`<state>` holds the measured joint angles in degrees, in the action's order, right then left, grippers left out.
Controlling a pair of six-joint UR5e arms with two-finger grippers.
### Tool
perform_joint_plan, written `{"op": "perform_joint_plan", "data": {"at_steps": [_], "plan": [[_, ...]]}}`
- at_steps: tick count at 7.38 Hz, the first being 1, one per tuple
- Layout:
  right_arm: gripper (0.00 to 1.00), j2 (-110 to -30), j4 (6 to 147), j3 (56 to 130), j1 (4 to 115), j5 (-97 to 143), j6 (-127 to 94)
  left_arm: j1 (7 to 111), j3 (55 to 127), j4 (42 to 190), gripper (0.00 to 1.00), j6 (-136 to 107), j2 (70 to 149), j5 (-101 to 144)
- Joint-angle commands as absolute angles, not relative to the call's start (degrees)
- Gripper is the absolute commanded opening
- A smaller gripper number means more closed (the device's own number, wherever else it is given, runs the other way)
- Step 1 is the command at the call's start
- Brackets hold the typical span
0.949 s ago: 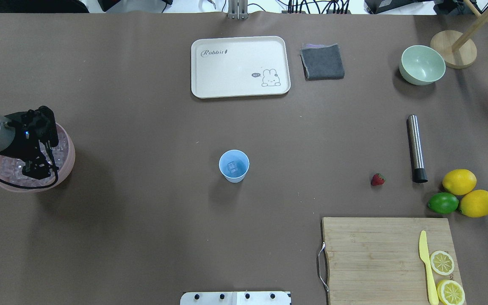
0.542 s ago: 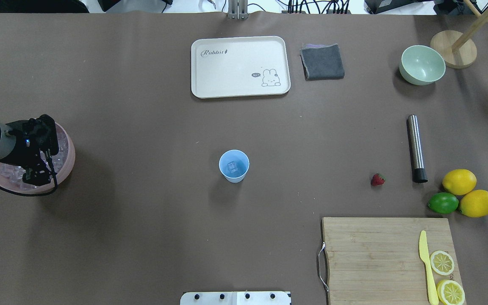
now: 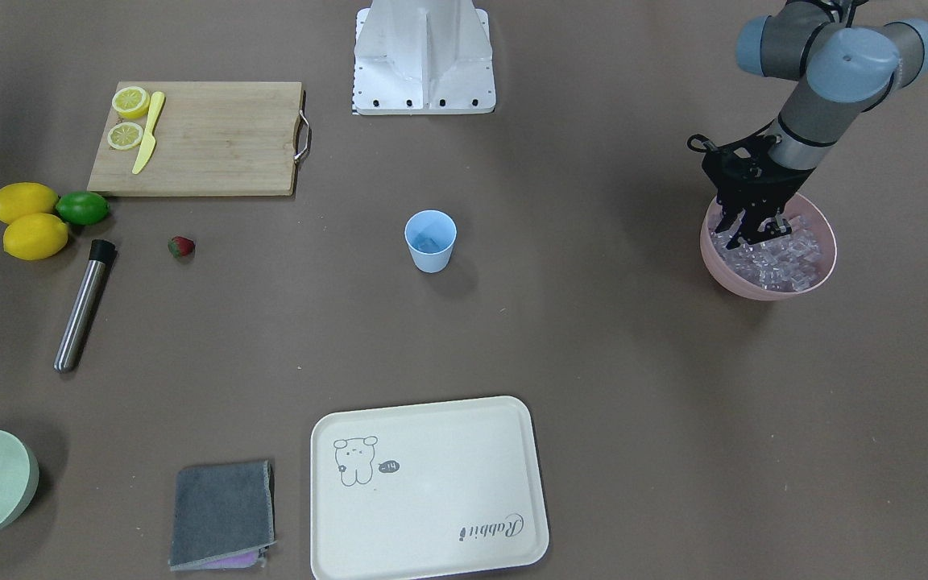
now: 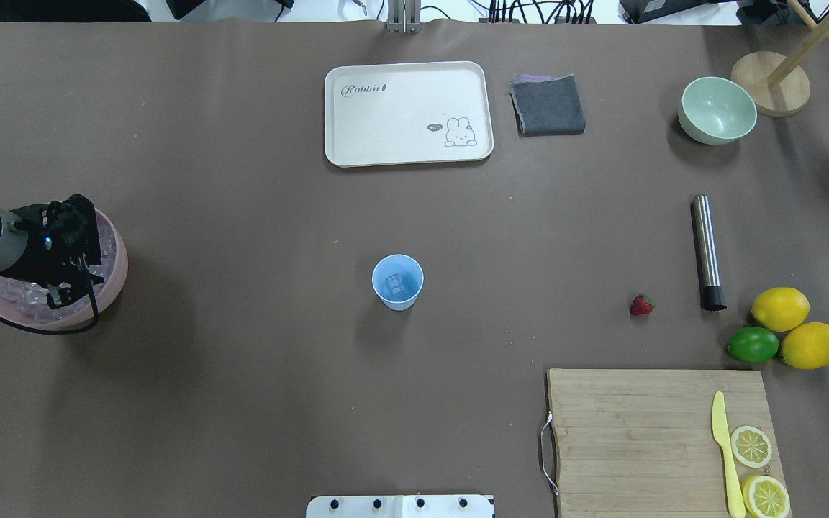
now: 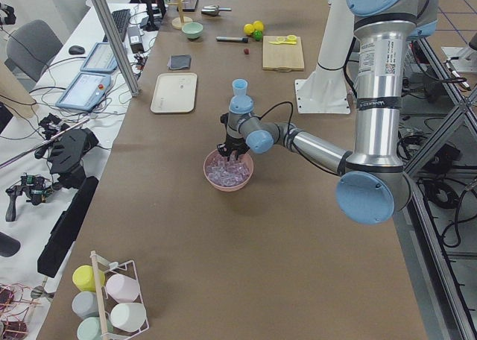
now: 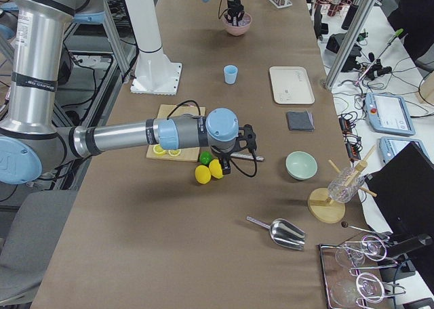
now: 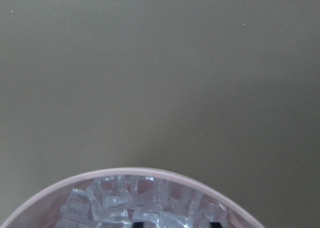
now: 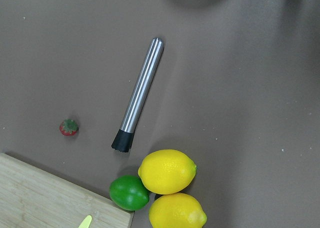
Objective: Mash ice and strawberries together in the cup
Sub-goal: 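Lower the left gripper into the ice and grasp a cube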
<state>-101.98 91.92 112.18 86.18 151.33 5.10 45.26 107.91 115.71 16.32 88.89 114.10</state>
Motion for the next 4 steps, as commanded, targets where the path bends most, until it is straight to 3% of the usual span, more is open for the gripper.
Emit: {"op": "perform_joint_plan", "data": {"at_steps": [1,4], "plan": [[1.00,-101.9,91.8,112.2,86.2,151.5,5.1,45.8,108.5,115.8,0.00,16.3,88.7,115.0],[1.00,-101.7,91.8,112.4,86.2,151.5,5.1,51.6,109.7,114.9,0.00,16.3,88.6,123.5]]}}
